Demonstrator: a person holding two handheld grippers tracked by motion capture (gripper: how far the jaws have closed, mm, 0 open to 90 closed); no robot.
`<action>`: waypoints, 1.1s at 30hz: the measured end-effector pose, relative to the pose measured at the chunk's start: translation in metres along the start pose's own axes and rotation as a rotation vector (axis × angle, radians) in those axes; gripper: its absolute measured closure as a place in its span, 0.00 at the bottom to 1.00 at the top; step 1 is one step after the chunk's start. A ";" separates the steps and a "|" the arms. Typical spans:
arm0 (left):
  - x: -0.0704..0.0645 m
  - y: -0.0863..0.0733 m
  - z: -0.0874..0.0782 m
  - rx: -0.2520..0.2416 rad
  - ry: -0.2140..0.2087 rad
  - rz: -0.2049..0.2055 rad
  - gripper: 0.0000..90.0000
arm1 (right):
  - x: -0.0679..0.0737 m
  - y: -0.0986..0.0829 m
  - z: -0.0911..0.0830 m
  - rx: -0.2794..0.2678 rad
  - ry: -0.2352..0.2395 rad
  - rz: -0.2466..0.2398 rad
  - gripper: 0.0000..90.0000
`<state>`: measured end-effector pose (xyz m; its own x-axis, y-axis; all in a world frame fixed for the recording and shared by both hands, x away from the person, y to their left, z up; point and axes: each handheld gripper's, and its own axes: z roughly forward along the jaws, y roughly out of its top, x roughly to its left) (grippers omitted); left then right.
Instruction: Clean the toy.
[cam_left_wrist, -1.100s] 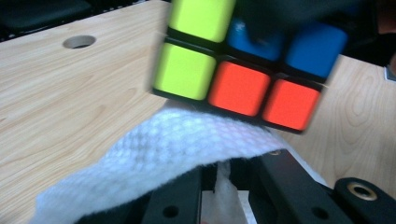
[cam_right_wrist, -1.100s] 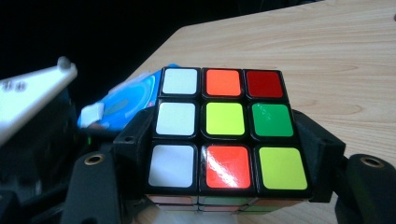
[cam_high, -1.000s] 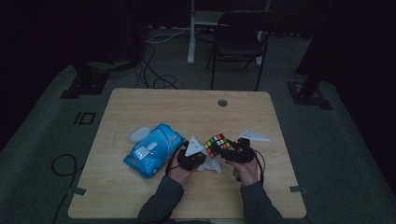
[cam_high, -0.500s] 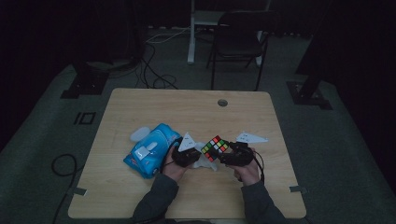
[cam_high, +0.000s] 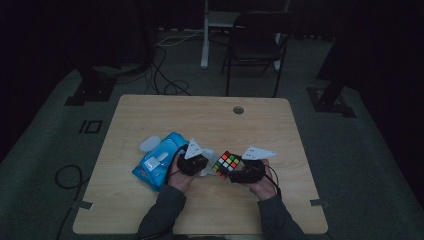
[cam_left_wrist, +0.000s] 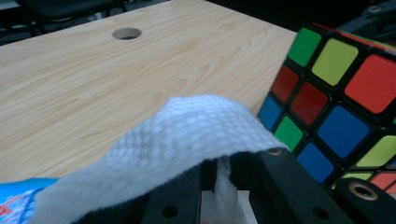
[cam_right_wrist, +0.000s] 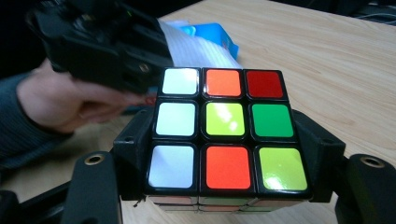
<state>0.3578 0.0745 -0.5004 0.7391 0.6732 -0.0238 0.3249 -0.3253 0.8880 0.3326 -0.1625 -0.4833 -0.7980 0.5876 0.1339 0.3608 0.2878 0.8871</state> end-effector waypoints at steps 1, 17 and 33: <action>0.001 0.000 -0.001 0.003 0.008 0.001 0.95 | -0.001 -0.001 0.000 0.005 -0.006 0.000 0.38; 0.005 -0.006 -0.008 0.018 0.076 -0.014 0.95 | -0.011 -0.012 0.003 0.043 -0.107 -0.001 0.38; 0.006 -0.015 -0.009 0.059 0.096 -0.026 0.93 | -0.021 -0.023 0.004 0.083 -0.207 -0.012 0.38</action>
<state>0.3517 0.0890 -0.5103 0.6707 0.7417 0.0003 0.3794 -0.3435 0.8591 0.3434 -0.1782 -0.5083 -0.6892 0.7243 0.0222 0.3970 0.3517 0.8478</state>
